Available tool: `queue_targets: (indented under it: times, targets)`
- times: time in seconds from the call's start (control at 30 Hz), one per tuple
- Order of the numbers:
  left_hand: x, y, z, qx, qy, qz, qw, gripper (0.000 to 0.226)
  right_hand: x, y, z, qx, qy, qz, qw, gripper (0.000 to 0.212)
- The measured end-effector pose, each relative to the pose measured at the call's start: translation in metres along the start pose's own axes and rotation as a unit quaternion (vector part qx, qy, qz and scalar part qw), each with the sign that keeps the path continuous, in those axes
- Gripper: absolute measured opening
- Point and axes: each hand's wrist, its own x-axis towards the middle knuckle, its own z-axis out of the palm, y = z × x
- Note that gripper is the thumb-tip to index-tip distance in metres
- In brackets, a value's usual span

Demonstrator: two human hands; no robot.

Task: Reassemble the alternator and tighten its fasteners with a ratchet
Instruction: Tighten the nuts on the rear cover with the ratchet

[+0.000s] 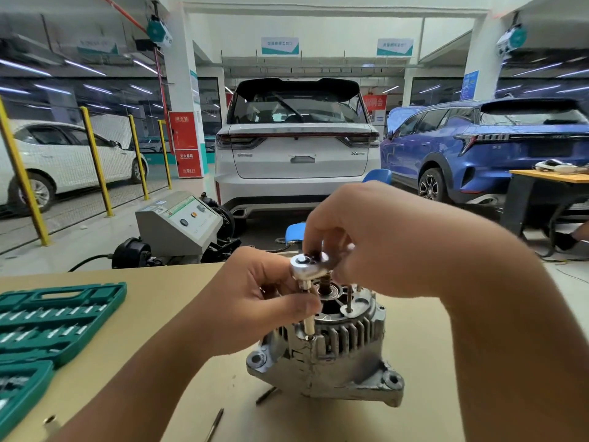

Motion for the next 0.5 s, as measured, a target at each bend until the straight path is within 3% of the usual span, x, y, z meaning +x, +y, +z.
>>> queue_targets:
  times: [0.07, 0.17, 0.23, 0.33, 0.5]
  targets:
    - [0.0, -0.001, 0.0, -0.001, 0.016, -0.007, 1.0, 0.019, 0.003, -0.002, 0.004, -0.025, 0.008, 0.004, 1.0, 0.028]
    - [0.003, -0.004, 0.007, 0.027, 0.053, -0.001, 0.998, 0.031, 0.001, -0.004, 0.003, -0.062, -0.023, -0.01, 0.998, 0.011]
    - [0.003, -0.002, 0.008, 0.03, 0.036, 0.01, 0.999, 0.025, -0.004, -0.005, -0.003, -0.063, -0.043, -0.017, 0.997, 0.009]
    - [0.002, 0.002, 0.0, 0.014, -0.018, 0.006, 1.0, 0.012, -0.004, -0.004, -0.005, -0.044, -0.039, -0.015, 0.998, 0.025]
    - [0.003, -0.002, 0.005, 0.013, 0.033, -0.01, 0.999, 0.019, -0.005, -0.004, -0.001, -0.072, -0.035, 0.0, 0.997, 0.006]
